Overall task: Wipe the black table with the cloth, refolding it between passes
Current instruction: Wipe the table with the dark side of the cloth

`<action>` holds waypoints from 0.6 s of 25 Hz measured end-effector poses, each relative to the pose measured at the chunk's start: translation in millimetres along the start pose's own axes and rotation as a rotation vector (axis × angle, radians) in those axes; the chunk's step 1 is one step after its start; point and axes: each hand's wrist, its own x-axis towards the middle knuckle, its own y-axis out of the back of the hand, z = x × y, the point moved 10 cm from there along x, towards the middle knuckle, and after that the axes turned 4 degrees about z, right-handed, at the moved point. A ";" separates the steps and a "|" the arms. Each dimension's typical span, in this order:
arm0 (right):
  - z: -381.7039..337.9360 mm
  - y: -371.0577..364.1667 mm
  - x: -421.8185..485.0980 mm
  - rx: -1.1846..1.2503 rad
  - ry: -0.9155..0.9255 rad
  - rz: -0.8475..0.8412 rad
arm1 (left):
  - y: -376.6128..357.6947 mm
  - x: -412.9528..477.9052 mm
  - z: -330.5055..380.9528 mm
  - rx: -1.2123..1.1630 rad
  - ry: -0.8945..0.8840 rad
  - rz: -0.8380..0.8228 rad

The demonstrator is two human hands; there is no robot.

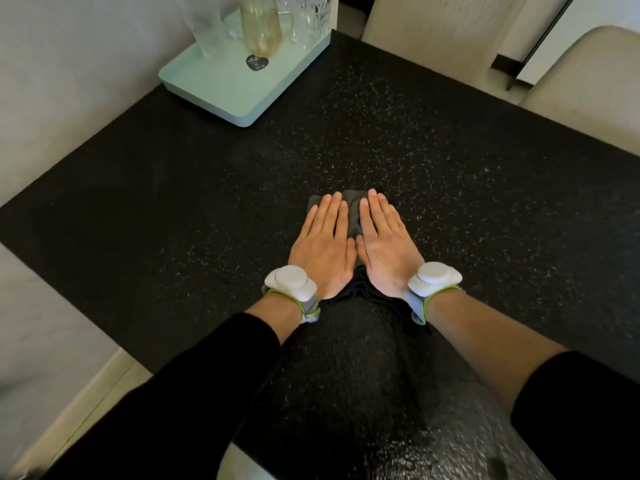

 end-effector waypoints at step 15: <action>6.9 24.1 -233.1 -0.028 -0.091 -0.041 | -0.9 -169.1 148.3 -0.038 -0.092 -0.040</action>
